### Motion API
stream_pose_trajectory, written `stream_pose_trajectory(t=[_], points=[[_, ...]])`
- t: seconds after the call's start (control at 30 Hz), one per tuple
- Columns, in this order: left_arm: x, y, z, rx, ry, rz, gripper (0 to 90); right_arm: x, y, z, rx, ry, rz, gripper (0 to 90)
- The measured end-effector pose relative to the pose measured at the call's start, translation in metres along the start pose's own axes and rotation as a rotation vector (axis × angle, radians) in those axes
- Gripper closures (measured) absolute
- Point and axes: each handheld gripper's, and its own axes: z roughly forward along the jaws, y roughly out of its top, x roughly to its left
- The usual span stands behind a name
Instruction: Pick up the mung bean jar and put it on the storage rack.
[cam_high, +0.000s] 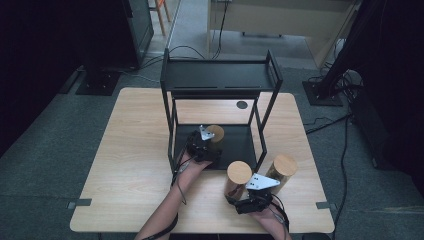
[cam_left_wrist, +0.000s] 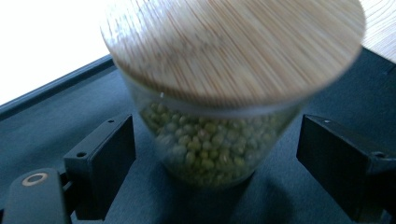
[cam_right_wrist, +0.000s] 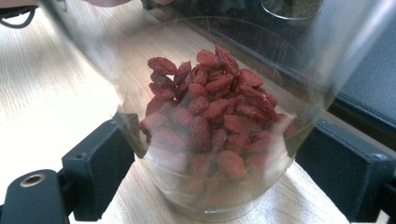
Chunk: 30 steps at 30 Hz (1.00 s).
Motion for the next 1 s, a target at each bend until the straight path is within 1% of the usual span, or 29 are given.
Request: stream_pose_trajectory(t=[0.13, 0.23, 0.33, 0.37, 0.47, 0.67, 0.73, 0.87, 1.0], points=[[0.001, -0.004, -0.003, 0.000, -0.004, -0.012, 12.0, 0.000, 0.000, 0.000, 0.001, 0.000, 0.001, 11.8], [0.002, -0.006, -0.007, -0.012, -0.019, -0.027, 12.0, 0.000, 0.000, 0.000, 0.001, 0.000, 0.000, 11.8], [0.002, -0.009, -0.011, -0.013, -0.016, -0.020, 12.1, 0.000, 0.000, 0.000, 0.001, 0.001, 0.001, 11.8], [0.002, -0.010, -0.011, -0.013, -0.016, -0.023, 12.0, 0.000, 0.000, 0.000, 0.001, 0.000, 0.000, 11.8], [0.000, -0.013, -0.013, -0.013, -0.025, -0.017, 12.1, 0.000, 0.000, 0.000, 0.002, 0.000, 0.000, 11.8], [-0.001, -0.020, -0.017, -0.013, -0.027, -0.029, 12.1, 0.000, 0.000, 0.000, 0.003, 0.000, 0.001, 11.8], [-0.001, -0.022, -0.019, -0.020, -0.036, -0.035, 12.1, 0.000, 0.000, 0.000, 0.003, -0.001, 0.001, 11.7], [-0.004, -0.025, -0.023, -0.022, -0.044, -0.027, 12.1, 0.000, 0.000, 0.000, 0.004, -0.001, 0.000, 11.8], [-0.004, -0.028, -0.027, -0.028, -0.054, -0.036, 12.1, 0.000, 0.000, 0.000, 0.004, -0.001, 0.001, 11.8]])
